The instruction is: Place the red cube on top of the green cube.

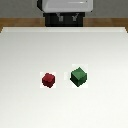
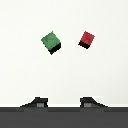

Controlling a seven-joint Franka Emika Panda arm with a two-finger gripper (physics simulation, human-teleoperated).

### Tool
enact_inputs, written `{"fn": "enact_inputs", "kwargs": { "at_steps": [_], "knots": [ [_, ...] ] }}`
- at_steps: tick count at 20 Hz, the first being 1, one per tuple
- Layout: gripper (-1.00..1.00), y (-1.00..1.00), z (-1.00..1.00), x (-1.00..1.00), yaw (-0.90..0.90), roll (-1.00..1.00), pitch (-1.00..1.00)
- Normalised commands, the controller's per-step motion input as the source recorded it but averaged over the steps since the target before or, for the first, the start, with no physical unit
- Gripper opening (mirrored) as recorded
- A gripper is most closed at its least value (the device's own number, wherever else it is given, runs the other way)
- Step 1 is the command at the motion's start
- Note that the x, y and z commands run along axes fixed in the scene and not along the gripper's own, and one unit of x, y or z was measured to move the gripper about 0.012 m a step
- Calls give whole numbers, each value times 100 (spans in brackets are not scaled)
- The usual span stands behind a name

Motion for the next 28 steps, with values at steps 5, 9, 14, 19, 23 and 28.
{"fn": "enact_inputs", "kwargs": {
  "at_steps": [5,9,14,19,23,28],
  "knots": [
    [100,0,0,0,0,0,0],
    [100,-25,0,50,0,0,0],
    [100,-60,0,0,0,0,0],
    [100,-40,0,5,0,0,0],
    [100,0,0,100,0,0,0],
    [100,0,0,100,0,0,0]
  ]
}}
